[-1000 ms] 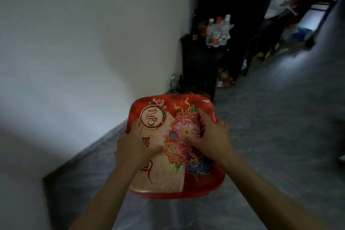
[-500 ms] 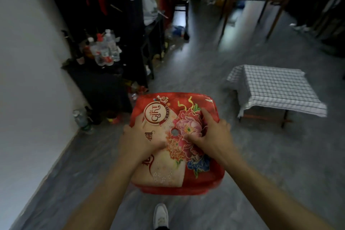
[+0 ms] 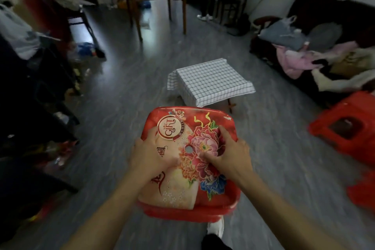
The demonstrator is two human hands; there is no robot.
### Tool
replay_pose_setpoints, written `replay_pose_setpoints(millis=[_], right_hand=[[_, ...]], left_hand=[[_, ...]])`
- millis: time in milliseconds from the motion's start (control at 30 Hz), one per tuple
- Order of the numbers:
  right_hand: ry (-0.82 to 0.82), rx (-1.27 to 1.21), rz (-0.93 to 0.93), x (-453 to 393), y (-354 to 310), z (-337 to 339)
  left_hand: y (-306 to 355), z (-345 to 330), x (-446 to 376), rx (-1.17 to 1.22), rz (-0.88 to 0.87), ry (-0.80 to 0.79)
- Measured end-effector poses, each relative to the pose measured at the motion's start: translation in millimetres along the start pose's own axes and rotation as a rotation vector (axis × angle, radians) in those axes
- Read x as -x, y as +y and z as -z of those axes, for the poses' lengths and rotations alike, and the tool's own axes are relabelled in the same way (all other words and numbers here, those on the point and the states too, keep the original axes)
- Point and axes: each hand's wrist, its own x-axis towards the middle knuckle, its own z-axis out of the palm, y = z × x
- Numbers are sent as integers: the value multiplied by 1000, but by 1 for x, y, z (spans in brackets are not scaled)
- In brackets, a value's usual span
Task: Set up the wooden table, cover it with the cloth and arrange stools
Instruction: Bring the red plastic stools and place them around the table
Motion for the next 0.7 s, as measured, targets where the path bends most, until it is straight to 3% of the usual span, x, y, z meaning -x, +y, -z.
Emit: replay_pose_setpoints(millis=[333,700], right_hand=[[39,-72,-212,-132,94,52],[104,-65,-325,-250,146,121]], left_hand=[[148,-70,-129,-108,-161,-192],[264,-134,-246,-137,-228,-251]])
